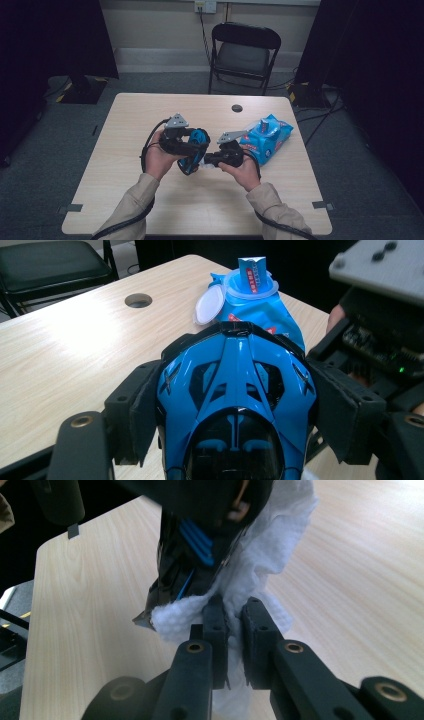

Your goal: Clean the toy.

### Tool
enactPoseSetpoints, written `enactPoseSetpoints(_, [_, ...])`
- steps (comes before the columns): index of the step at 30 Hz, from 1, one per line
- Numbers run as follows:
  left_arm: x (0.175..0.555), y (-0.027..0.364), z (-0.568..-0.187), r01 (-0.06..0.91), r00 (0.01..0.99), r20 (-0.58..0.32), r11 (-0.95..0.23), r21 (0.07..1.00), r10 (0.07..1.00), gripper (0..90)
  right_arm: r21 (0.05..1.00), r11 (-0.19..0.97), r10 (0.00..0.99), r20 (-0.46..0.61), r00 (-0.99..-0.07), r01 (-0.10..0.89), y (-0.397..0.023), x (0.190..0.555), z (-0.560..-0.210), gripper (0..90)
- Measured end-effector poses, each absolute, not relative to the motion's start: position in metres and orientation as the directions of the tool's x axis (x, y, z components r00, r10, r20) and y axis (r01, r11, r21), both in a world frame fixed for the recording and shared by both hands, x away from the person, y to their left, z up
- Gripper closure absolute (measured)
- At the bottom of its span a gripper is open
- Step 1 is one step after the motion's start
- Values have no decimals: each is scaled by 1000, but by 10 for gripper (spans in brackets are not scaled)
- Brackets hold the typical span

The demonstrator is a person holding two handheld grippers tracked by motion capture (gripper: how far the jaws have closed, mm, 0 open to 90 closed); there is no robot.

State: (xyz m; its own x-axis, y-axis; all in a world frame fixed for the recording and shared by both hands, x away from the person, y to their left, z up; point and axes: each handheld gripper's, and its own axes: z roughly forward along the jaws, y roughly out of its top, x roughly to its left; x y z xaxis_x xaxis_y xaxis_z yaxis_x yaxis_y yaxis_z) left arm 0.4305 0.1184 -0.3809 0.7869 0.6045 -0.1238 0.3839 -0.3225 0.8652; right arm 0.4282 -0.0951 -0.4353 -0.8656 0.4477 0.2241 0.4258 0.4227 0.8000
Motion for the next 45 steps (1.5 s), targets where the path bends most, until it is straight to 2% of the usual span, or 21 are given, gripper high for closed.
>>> enactPoseSetpoints(12, [429,116,-380,381,792,-127,-321,867,597,262,776,462,434,224,-873,429,-90,424,-452,828])
enactPoseSetpoints(15, [428,117,-382,381,795,-127,-324,866,593,262,780,451,458,215,-862,434,-98,427,-450,828])
enactPoseSetpoints(30, [421,115,-393,390,813,-136,-358,848,566,262,851,351,521,170,-837,391,-135,445,-391,827])
enactPoseSetpoints(35, [419,105,-395,389,828,-146,-367,845,542,262,848,357,504,179,-845,393,-128,444,-396,828])
enactPoseSetpoints(45, [424,106,-392,393,821,-153,-349,851,550,262,834,368,476,212,-854,412,-116,440,-414,828])
